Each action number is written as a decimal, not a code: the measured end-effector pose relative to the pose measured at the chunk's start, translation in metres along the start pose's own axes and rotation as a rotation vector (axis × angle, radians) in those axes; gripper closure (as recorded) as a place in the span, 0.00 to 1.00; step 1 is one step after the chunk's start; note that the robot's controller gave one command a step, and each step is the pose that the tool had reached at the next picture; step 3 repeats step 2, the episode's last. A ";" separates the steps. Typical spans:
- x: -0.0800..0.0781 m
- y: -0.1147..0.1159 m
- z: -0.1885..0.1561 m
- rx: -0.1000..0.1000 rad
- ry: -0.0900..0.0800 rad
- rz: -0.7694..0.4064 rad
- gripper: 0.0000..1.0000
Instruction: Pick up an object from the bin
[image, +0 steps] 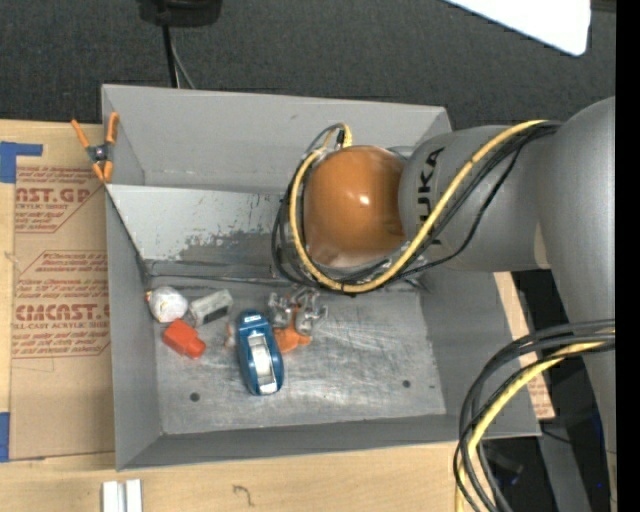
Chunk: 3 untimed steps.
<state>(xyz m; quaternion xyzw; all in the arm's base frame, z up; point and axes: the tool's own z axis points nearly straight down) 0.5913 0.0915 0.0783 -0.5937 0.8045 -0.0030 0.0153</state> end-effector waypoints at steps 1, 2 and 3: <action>0.001 0.004 0.000 0.001 0.001 -0.005 1.00; 0.000 0.008 0.000 0.002 0.002 -0.114 1.00; 0.000 0.008 0.000 0.002 0.002 -0.114 1.00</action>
Offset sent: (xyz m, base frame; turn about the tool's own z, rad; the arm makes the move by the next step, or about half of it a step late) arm -0.0168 -0.0003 -0.0083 -0.1355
